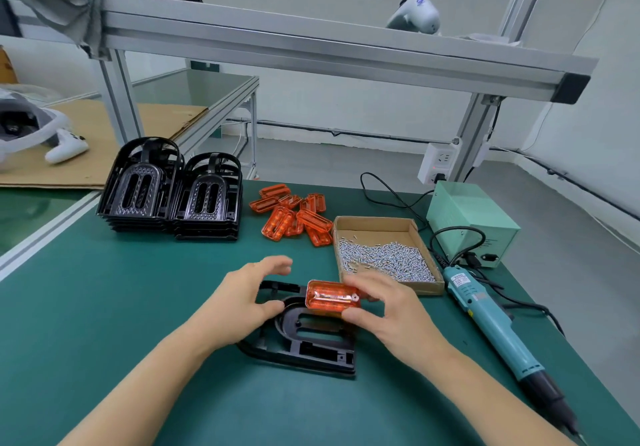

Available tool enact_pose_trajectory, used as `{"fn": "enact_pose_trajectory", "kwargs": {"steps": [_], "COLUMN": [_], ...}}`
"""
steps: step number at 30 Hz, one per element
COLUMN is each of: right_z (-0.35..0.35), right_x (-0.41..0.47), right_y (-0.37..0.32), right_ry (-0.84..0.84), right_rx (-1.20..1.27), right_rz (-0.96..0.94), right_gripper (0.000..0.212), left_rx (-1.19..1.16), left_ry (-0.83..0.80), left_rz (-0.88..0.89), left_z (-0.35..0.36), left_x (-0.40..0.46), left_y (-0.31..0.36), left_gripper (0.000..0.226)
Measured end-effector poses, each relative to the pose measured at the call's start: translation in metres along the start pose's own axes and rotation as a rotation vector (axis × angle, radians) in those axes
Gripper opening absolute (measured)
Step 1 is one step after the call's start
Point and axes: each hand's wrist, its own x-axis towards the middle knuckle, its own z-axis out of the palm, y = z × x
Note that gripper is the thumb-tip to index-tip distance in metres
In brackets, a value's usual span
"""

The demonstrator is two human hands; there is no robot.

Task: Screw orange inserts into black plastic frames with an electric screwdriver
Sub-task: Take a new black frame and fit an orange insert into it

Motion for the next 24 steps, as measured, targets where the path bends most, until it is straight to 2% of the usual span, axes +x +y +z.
{"fn": "enact_pose_trajectory", "kwargs": {"steps": [4, 10, 14, 20, 24], "right_z": [0.01, 0.013, 0.013, 0.017, 0.017], "right_x": [-0.012, -0.015, -0.015, -0.015, -0.014], "right_y": [-0.001, -0.006, -0.003, 0.001, 0.001], "right_ry": [0.05, 0.105, 0.095, 0.039, -0.008], "right_rx": [-0.013, -0.039, -0.011, -0.017, -0.055], "right_rz": [-0.11, -0.193, -0.15, -0.082, -0.05], "right_gripper": [0.045, 0.046, 0.046, 0.043, 0.042], "left_rx": [0.015, -0.062, -0.076, -0.048, 0.013], "left_ry": [0.03, 0.14, 0.18, 0.158, 0.143], "left_rz": [-0.043, -0.054, -0.065, -0.065, 0.013], "left_z": [0.005, 0.017, 0.021, 0.015, 0.012], "left_x": [-0.013, -0.019, -0.02, -0.021, -0.02], "left_y": [-0.007, -0.009, -0.008, -0.006, 0.003], "left_gripper": [0.041, 0.037, 0.036, 0.036, 0.036]}}
